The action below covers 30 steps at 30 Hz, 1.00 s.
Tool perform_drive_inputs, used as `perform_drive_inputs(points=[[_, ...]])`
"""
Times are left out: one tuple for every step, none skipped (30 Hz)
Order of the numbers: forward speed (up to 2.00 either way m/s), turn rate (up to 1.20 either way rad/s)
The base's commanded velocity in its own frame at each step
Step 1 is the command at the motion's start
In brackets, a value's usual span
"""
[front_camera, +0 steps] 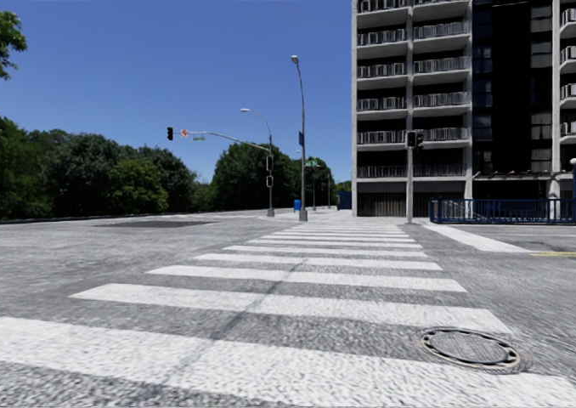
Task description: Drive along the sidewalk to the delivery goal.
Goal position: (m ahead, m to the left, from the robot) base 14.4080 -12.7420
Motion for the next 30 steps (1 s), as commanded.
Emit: perform_drive_inputs(points=[[1.31, -0.24], [1.31, -0.25], [1.31, -0.25], [1.31, -0.25], [1.31, -0.25], [1.31, -0.25], [1.31, -0.25], [1.31, -0.25], [1.31, -0.25], [1.31, -0.25], [1.31, -0.25], [1.31, -0.25], [1.32, -0.25], [2.00, -0.25], [2.00, -0.25], [2.00, -0.25], [2.00, -0.25], [2.00, -0.25], [2.00, -0.25], [2.00, -0.25], [2.00, -0.25], [2.00, -0.26], [2.00, -0.26], [2.00, -0.26], [2.00, -0.26], [2.00, -0.26], [2.00, -0.26], [2.00, -0.26], [2.00, -0.28], [2.00, -0.28]])
